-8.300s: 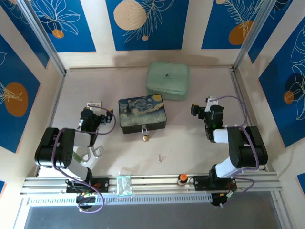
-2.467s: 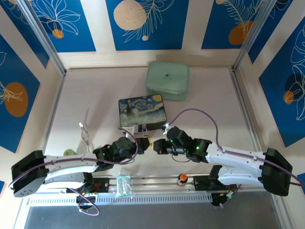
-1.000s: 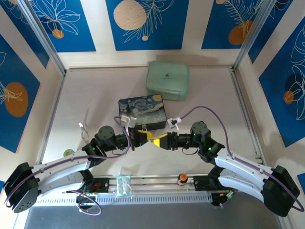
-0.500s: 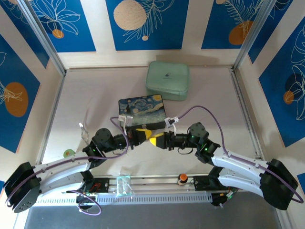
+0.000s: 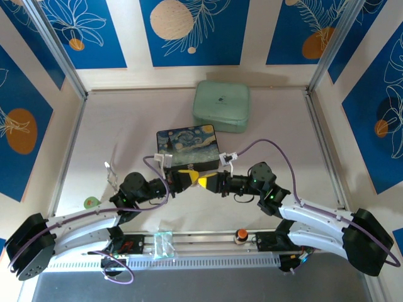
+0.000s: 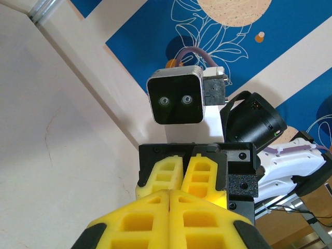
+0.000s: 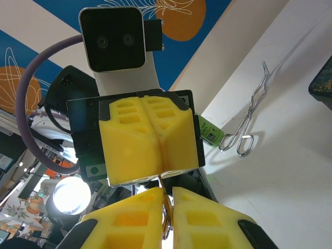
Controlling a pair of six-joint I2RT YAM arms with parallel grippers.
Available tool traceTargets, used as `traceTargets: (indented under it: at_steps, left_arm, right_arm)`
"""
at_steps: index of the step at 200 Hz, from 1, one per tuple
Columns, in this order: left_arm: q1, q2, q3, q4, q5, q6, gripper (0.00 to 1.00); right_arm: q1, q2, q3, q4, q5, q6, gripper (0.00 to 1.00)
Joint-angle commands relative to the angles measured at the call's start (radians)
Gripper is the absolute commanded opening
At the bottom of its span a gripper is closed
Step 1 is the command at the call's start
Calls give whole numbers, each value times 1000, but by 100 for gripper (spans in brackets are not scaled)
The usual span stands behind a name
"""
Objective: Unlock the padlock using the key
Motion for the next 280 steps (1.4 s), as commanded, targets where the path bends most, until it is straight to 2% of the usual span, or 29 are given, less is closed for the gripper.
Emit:
traceTargets:
  at_steps: [1, 48, 58, 67, 131, 149, 168, 226, 280]
  left_arm:
    - [3, 18, -19, 64, -36, -15, 0]
    - [3, 33, -30, 100, -40, -26, 0]
    - [3, 33, -33, 103, -41, -27, 0]
    - [3, 32, -35, 101, -42, -26, 0]
    - [3, 5, -52, 59, -86, -28, 0]
    - [-3, -10, -62, 65, -119, -41, 0]
    - [-6, -14, -70, 80, -145, -59, 0]
    - [-23, 22, -85, 215, -178, -107, 0]
    - [-28, 36, -92, 236, -182, -118, 0]
  right_arm:
    - [14, 8, 0, 54, -8, 2, 10]
    - [28, 48, 8, 84, -14, 10, 10]
    - [26, 51, 6, 88, -8, 10, 7]
    - [28, 51, 4, 88, -5, 10, 0]
    - [29, 40, 0, 58, 27, 21, 0]
    - [36, 40, 1, 66, 27, 23, 26]
    - [43, 52, 8, 83, 23, 29, 38]
    - [59, 121, 29, 159, 34, 48, 37]
    - [57, 128, 24, 192, 76, 45, 26]
